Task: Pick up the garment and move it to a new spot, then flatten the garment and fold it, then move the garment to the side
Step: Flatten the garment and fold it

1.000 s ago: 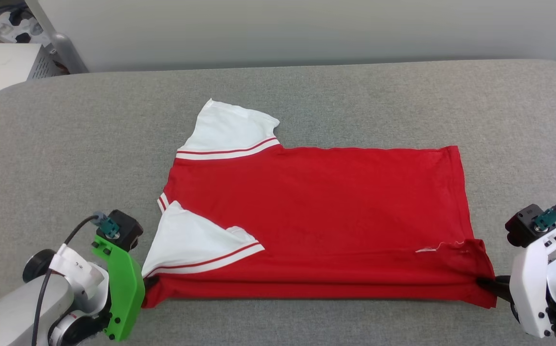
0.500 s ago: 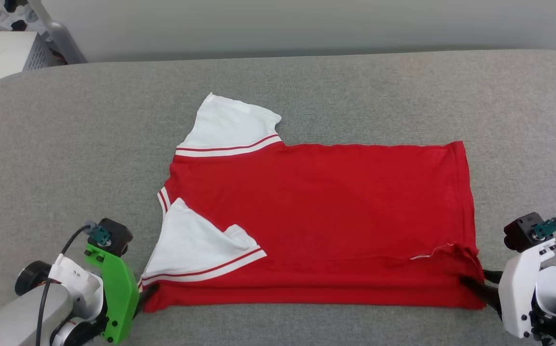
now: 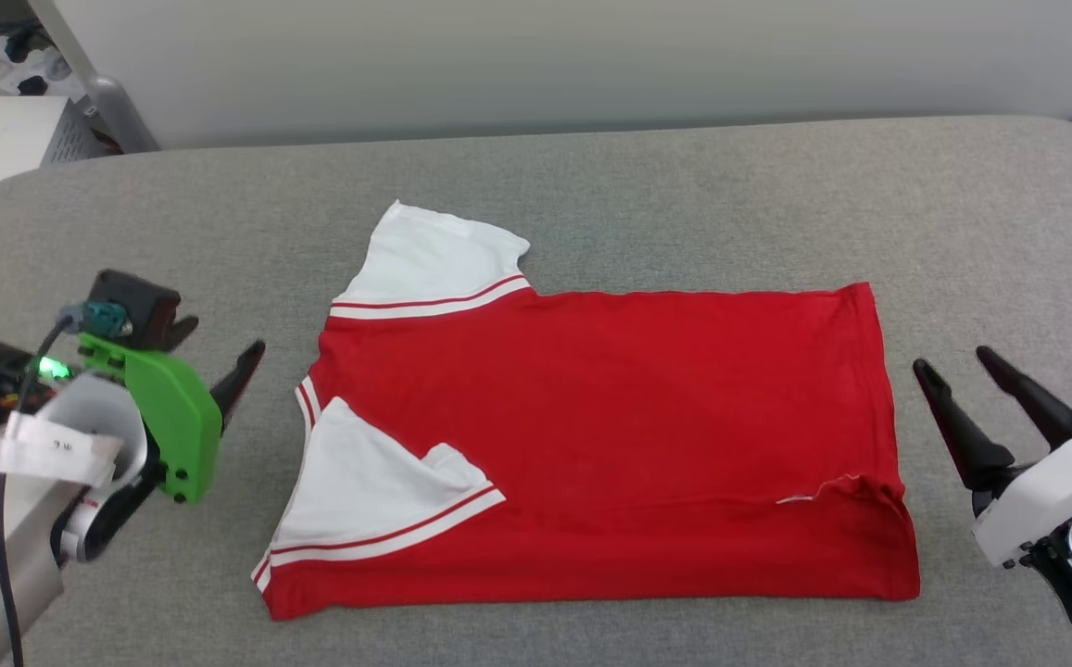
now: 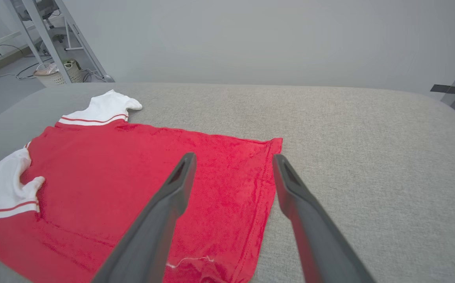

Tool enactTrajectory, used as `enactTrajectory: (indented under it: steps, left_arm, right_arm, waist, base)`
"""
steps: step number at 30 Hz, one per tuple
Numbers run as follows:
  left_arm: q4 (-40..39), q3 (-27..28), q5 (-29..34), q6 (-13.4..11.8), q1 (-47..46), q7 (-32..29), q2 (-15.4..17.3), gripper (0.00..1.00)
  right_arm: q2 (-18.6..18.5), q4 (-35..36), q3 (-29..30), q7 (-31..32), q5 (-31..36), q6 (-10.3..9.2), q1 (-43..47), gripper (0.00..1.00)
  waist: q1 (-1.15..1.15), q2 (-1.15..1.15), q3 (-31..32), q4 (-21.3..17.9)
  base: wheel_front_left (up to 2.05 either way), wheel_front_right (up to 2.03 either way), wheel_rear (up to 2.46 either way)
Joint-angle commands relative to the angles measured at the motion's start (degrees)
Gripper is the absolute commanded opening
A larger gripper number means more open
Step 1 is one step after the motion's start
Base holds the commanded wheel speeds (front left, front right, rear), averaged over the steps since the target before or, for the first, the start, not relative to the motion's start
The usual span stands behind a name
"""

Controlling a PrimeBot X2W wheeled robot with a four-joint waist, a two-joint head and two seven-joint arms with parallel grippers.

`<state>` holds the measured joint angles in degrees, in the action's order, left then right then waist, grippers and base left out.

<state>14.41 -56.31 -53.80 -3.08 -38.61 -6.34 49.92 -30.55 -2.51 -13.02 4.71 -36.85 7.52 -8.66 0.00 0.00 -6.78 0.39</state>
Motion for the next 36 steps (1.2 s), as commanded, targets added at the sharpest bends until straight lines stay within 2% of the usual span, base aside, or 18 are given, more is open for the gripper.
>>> enactTrajectory:
  steps: [1,4,8,11,15,19,23,30,36]
  left_arm:
    - [0.87,0.75,1.3,-0.52,-2.4,1.03,-0.94,1.0]
    - [3.14,1.71,2.56,-0.07,-6.51,1.58,-2.25,1.0]
    - [7.22,2.21,2.58,2.83,-13.23,-1.71,-4.22,1.0]
    - [10.55,2.99,-0.7,5.95,-18.6,-8.09,-6.05,1.0]
    - [13.37,2.3,-2.82,8.39,-26.53,-18.75,-7.26,1.0]
    - [16.53,1.67,-5.43,8.71,-33.35,-30.54,-8.99,1.0]
    - [19.4,0.69,-5.23,7.48,-38.67,-38.35,-9.99,1.0]
    - [23.29,-1.02,-3.75,7.34,-42.25,-42.97,-10.58,1.0]
    - [25.87,-3.14,-3.4,8.14,-40.65,-45.51,-10.16,1.0]
  right_arm:
    - [1.91,1.13,1.73,-2.0,2.24,-0.03,0.83,1.0]
    - [5.75,3.91,4.85,-4.67,4.97,-0.03,1.83,1.0]
    - [8.56,7.88,6.04,-5.17,7.52,-0.03,2.69,1.0]
    - [9.46,10.7,5.73,-5.01,8.46,-0.03,2.22,1.0]
    - [10.05,13.54,5.02,-4.98,8.81,-0.03,0.76,1.0]
    - [10.26,15.02,4.33,-5.75,8.9,-0.03,-1.16,1.0]
    - [10.1,15.3,3.37,-6.69,8.91,-0.03,-3.27,1.0]
    - [9.48,14.53,2.25,-7.99,8.49,-0.03,-5.82,1.0]
    - [8.74,13.85,2.5,-8.72,8.11,-0.03,-6.77,1.0]
  waist:
    - [0.0,0.0,-1.72,-1.44]
    - [0.0,0.0,-4.14,-2.8]
    - [0.0,0.0,-8.42,-5.12]
    - [0.0,0.0,-11.94,-6.97]
    - [0.0,0.0,-16.74,-9.21]
    - [0.0,0.0,-21.05,-10.84]
    - [0.0,0.0,-24.93,-12.33]
    - [0.0,0.0,-29.43,-14.12]
    - [0.0,0.0,-30.76,-13.94]
  base:
    - [0.0,0.0,0.0]
    - [0.0,0.0,0.0]
    - [0.0,0.0,0.0]
    - [0.0,0.0,0.0]
    - [0.0,0.0,0.0]
    - [0.0,0.0,0.0]
    - [0.0,0.0,0.0]
    - [0.0,0.0,0.0]
    - [0.0,0.0,0.0]
